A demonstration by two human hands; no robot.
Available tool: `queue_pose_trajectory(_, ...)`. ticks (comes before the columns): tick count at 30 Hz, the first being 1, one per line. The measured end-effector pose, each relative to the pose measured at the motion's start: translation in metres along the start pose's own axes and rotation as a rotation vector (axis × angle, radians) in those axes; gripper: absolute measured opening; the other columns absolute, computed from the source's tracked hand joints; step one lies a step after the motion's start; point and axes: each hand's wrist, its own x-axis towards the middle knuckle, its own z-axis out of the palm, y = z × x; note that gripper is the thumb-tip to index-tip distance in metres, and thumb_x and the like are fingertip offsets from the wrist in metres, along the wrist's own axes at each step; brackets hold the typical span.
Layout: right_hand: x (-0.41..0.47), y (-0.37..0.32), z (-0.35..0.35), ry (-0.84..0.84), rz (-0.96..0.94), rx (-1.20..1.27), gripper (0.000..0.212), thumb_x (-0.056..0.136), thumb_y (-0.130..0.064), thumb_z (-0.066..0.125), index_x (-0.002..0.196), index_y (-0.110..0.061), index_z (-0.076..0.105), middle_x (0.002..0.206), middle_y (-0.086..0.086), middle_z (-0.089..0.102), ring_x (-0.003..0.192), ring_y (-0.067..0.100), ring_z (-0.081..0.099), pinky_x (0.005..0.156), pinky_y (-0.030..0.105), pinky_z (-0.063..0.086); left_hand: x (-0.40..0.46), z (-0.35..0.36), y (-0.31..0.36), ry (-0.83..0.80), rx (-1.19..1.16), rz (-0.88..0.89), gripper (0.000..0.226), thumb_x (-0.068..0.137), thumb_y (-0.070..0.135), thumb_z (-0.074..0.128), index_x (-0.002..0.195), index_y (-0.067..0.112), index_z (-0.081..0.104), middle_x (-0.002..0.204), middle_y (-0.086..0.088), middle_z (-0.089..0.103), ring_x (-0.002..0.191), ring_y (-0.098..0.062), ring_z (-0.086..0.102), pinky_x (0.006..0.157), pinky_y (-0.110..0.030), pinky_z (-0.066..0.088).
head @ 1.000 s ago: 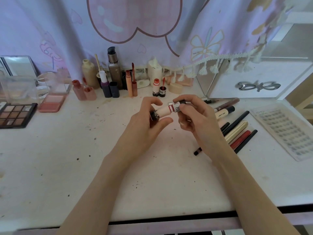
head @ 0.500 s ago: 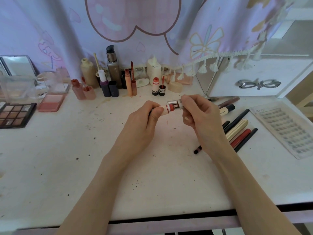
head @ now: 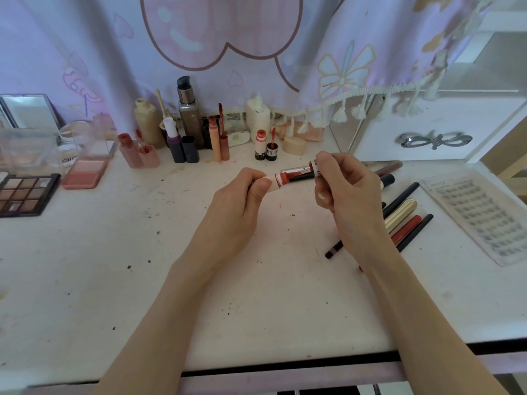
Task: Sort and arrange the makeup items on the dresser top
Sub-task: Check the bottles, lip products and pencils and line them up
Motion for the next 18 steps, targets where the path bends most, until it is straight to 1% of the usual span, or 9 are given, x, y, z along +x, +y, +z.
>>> queue_pose_trajectory(6,-0.0007,0.001,0.0011,-0.038,-0.023,-0.036,0.02,0.092,-0.015,0.056,0.072,-0.012,0.059,0.05,-0.004,0.045,0.046,0.007,0.036,0.045,0.017,0.033,0.0009,0.0002,0.0006,0.002,0.015,0.001,0.013,0.097,0.031,0.033,0.097,0.025,0.044,0.065,0.01,0.041,0.057,-0.005,0.039,0.055,-0.011,0.033)
queue_pose_trajectory(10,0.0001,0.0001,0.0006,-0.037,-0.023,-0.024,0.023,0.093,-0.012,0.054,0.07,-0.01,0.058,0.051,0.0,0.041,0.045,0.009,0.033,0.043,0.018,0.03,-0.0001,0.0002,0.0015,0.017,0.018,0.0,0.012,0.097,0.031,0.033,0.098,0.025,0.044,0.066,0.01,0.041,0.058,-0.005,0.039,0.056,-0.009,0.034)
queue_pose_trajectory(18,0.002,-0.0005,-0.0031,-0.025,-0.035,-0.037,0.025,0.093,-0.012,0.053,0.069,-0.009,0.058,0.049,0.0,0.037,0.043,0.009,0.029,0.043,0.019,0.027,0.0014,-0.0003,-0.0001,0.03,0.013,0.0,0.012,0.097,0.031,0.033,0.098,0.025,0.044,0.066,0.009,0.041,0.058,-0.007,0.039,0.055,-0.01,0.033)
